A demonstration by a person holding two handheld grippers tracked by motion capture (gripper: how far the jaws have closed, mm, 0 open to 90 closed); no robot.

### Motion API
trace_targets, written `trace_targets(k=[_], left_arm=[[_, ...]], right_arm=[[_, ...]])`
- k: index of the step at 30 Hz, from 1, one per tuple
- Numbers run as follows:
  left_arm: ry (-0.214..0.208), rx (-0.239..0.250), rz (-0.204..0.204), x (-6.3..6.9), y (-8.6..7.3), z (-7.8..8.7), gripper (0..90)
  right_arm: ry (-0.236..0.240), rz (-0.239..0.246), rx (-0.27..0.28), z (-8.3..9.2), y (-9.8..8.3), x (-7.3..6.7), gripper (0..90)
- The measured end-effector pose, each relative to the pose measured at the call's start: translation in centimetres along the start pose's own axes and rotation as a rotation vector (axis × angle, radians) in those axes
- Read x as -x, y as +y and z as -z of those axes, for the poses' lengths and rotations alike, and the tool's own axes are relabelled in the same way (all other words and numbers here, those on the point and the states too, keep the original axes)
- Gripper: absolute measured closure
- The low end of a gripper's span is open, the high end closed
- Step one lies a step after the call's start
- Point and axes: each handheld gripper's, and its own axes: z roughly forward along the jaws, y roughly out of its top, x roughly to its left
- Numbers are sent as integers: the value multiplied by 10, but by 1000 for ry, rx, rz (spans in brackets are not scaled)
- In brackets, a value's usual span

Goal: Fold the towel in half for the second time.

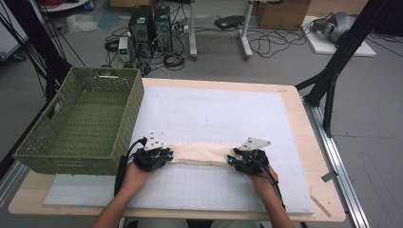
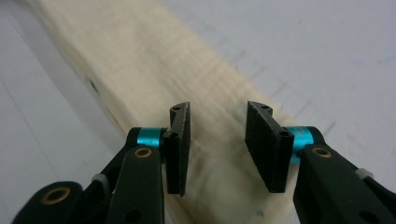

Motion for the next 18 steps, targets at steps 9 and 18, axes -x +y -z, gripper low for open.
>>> trace_targets(k=[9, 18], left_arm=[[14, -9, 17, 0, 2, -1, 780], [-6, 179, 117, -17, 6, 22, 594]], right_arm=[[-31, -46, 47, 20, -24, 16, 585], [-45, -131, 257, 62, -23, 24, 476]])
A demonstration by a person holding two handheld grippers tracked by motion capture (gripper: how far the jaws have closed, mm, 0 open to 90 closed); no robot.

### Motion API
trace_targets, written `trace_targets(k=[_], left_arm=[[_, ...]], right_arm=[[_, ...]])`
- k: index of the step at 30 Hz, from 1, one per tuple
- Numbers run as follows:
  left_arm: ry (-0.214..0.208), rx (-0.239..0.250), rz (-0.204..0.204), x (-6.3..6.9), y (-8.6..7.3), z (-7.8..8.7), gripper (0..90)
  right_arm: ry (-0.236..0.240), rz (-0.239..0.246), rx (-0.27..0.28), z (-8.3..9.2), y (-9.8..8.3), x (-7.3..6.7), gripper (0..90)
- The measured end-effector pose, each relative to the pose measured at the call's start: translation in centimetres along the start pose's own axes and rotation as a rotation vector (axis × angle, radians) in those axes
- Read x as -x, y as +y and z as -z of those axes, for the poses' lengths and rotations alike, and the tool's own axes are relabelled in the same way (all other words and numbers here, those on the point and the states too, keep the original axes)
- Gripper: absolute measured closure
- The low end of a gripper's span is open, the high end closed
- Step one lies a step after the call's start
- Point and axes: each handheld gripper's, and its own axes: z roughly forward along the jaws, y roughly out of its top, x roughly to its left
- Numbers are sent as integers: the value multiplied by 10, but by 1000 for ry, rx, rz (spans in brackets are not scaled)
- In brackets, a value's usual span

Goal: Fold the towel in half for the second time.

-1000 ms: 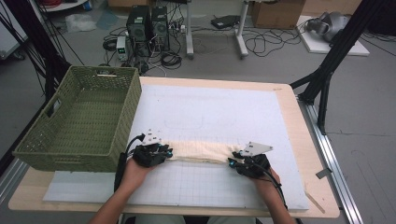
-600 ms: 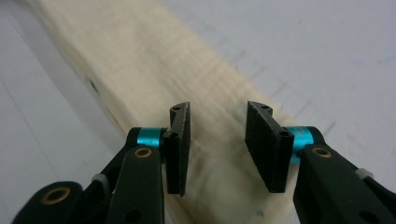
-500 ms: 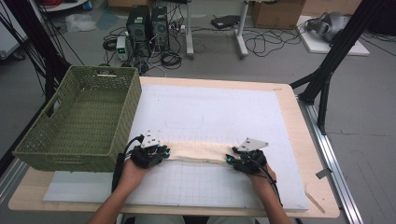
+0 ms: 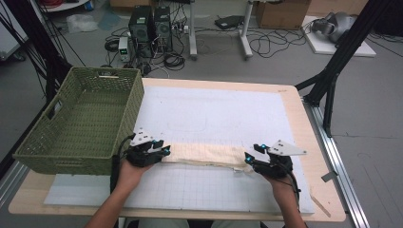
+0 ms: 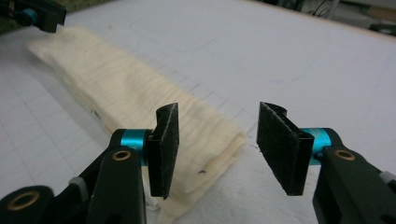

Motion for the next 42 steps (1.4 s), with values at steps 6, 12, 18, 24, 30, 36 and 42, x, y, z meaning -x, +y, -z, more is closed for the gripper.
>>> trace_targets(k=[6, 12, 18, 24, 30, 36, 42], left_arm=[[-16, 106, 28, -5, 7, 11, 391], [-7, 127, 38, -4, 10, 14, 272], [-15, 168, 40, -4, 10, 17, 189], [-15, 184, 47, -7, 9, 20, 182], [-18, 177, 42, -6, 8, 20, 182], [-21, 179, 49, -6, 9, 20, 182], [-15, 169, 45, -6, 8, 19, 183]], right_arm=[[-122, 6, -5, 18, -1, 8, 299], [-173, -14, -20, 20, -3, 13, 214], [-176, -17, -8, 22, -3, 16, 172], [-185, -52, -21, 26, -7, 19, 125], [-185, -57, -19, 27, -6, 24, 120], [-186, -64, -18, 28, -6, 24, 119], [-185, -62, -21, 27, -6, 24, 119]])
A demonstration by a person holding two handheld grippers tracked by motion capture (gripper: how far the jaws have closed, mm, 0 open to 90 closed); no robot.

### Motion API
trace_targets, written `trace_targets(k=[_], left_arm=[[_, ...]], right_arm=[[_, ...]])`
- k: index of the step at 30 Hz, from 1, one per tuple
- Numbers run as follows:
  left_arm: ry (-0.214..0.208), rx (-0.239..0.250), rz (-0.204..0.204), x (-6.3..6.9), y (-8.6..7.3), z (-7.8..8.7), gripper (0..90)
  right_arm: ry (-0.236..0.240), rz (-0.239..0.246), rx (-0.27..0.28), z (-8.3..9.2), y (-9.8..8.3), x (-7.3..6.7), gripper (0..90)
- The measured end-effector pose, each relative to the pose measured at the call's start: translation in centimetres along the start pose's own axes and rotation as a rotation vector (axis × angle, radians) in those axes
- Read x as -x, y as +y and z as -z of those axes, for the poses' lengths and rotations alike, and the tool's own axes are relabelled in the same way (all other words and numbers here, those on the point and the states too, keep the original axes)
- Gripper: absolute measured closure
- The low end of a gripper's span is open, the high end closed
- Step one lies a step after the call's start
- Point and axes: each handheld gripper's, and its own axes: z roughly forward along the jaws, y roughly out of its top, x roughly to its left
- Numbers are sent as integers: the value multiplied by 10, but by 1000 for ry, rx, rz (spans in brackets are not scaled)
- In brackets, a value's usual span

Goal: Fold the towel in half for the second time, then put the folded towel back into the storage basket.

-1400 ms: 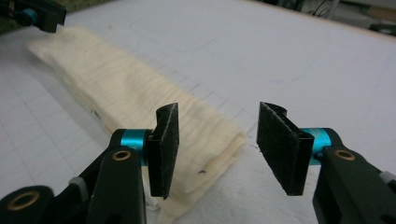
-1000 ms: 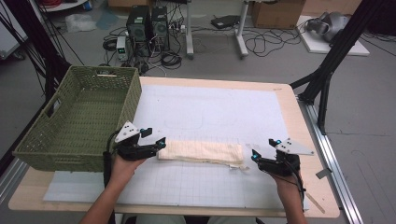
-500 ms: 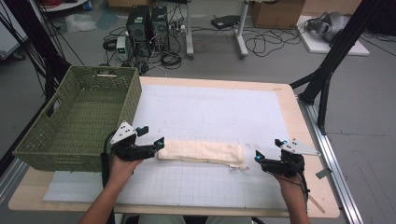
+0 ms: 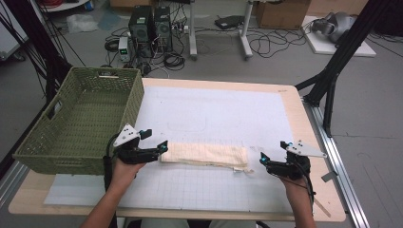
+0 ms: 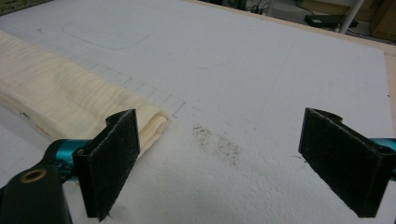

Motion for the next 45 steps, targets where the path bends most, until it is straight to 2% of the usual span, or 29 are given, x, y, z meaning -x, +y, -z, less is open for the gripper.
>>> trace_targets(k=[7, 10, 16, 21, 27, 28, 31, 35, 38, 43, 45], left_arm=[[10, 8, 22, -4, 0, 3, 183], [2, 15, 35, -3, 0, 2, 183], [1, -13, 29, 2, -2, -3, 184], [14, -65, 29, 3, -5, -8, 183], [53, -134, 40, 3, -8, -11, 194], [65, -158, 46, 3, -10, -12, 208], [86, -188, 35, 2, -13, -13, 242], [73, -229, 51, 1, -15, -14, 283], [68, -267, 45, 3, -18, -16, 380], [92, -301, 29, 6, -21, -21, 382], [100, -321, 18, 8, -24, -24, 410]], right_arm=[[1, 9, -7, -4, 0, -1, 119], [4, 15, -11, -4, 0, -4, 119], [4, 4, -6, -2, -2, -2, 118], [13, 8, -17, -5, -2, 0, 119], [27, 19, -37, -10, -3, -3, 119], [29, 21, -36, -10, -3, -3, 119], [28, 22, -42, -11, -3, -3, 119], [32, 24, -48, -13, -2, -5, 119], [37, 25, -50, -15, -2, -6, 119], [57, 20, -56, -17, -2, -9, 119], [66, 20, -60, -18, -1, -10, 119]])
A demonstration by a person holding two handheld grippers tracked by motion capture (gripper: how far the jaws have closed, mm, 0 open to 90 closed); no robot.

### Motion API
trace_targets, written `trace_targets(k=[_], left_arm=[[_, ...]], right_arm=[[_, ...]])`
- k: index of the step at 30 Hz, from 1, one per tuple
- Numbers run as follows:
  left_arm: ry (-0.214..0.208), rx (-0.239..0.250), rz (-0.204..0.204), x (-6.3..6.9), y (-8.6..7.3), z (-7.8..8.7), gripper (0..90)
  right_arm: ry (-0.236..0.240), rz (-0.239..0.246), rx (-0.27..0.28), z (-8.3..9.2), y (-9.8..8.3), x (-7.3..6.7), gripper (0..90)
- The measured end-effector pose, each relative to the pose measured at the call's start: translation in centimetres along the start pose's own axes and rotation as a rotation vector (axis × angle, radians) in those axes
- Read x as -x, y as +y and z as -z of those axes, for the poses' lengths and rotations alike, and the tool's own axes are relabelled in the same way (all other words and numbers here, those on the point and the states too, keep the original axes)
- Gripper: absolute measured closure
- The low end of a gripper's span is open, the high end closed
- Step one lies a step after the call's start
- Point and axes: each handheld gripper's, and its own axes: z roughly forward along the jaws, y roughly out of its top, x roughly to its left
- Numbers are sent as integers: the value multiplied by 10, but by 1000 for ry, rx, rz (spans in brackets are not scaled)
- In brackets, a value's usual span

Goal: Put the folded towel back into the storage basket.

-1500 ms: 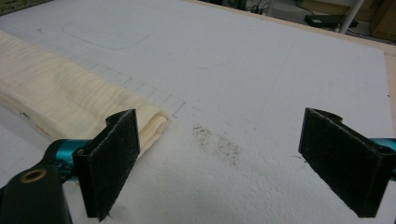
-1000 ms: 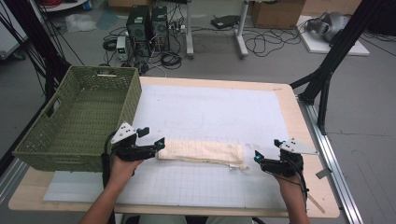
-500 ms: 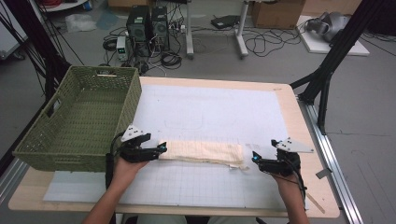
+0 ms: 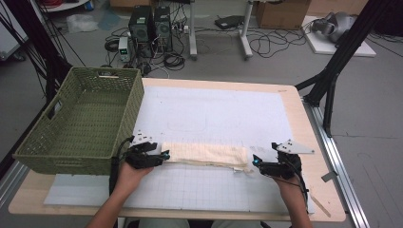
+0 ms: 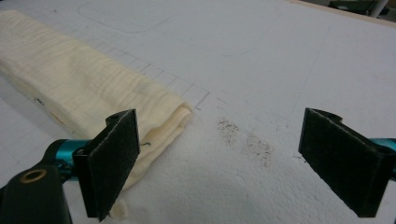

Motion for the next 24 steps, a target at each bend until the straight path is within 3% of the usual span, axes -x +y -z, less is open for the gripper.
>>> trace_targets(k=[6, 12, 21, 24], left_arm=[[-28, -32, -52, 5, -3, -4, 574], [-59, -30, -57, 8, -4, -5, 764], [-58, -17, -28, 8, -5, -5, 795], [-59, -17, -24, 8, -5, -5, 796]], right_arm=[[9, -5, -3, -1, 2, -2, 119], [18, 5, -13, -5, 4, -7, 119], [100, -33, -58, -25, 5, -18, 120], [112, -41, -86, -30, 5, -21, 227]])
